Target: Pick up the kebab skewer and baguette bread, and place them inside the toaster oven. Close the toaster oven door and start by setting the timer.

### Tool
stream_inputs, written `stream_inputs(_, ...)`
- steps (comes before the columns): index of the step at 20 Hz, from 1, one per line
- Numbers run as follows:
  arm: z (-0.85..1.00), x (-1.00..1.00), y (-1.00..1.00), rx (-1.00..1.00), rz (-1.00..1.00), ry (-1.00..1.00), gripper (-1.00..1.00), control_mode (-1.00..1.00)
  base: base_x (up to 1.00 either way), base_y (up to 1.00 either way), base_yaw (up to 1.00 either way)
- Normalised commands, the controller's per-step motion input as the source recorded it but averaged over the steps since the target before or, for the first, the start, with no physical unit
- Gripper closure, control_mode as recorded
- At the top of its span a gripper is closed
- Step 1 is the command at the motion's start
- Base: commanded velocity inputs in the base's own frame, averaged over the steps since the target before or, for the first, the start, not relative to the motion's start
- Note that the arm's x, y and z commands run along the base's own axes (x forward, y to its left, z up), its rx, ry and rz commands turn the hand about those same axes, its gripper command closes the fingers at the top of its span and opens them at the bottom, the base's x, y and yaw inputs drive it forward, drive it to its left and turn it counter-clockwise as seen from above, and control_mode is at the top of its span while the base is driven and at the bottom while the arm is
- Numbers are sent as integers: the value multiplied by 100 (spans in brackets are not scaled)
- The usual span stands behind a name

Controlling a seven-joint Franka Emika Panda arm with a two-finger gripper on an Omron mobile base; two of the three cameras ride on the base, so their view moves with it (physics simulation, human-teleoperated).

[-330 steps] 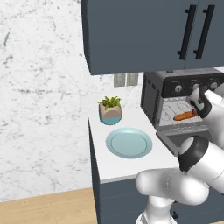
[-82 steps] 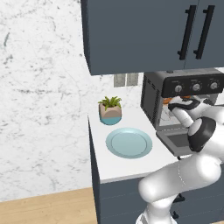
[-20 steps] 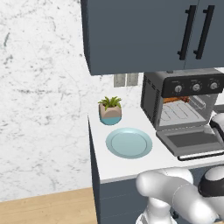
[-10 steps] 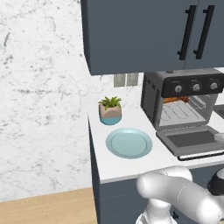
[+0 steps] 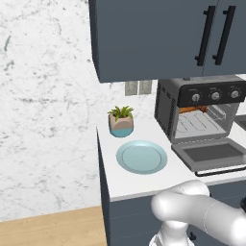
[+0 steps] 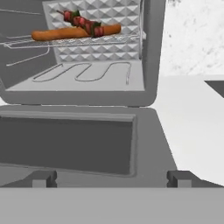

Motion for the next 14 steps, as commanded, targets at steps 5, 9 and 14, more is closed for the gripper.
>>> stream_inputs(5,-34,0,-45,3,0,0,-100,-100,0,0,0)
stream_inputs(9,-45,0,-46,5,2,0,-100,-100,0,0,0)
stream_inputs(14,-44,0,-41,6,2,0,-100,-100,0,0,0)
